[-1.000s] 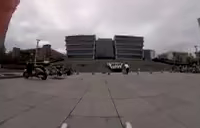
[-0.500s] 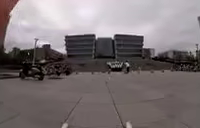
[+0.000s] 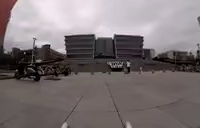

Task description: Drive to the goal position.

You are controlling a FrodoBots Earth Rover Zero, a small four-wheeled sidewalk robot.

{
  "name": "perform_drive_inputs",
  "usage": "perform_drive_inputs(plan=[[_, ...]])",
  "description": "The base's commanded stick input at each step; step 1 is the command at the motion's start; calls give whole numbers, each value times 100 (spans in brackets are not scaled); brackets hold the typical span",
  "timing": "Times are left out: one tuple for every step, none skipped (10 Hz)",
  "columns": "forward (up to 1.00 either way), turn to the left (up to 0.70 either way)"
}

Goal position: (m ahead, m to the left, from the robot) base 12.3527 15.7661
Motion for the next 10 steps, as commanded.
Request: perform_drive_inputs(plan=[[70,14],[70,3],[70,0],[70,0],[70,0],[70,0],[70,0],[70,0],[70,0],[70,0]])
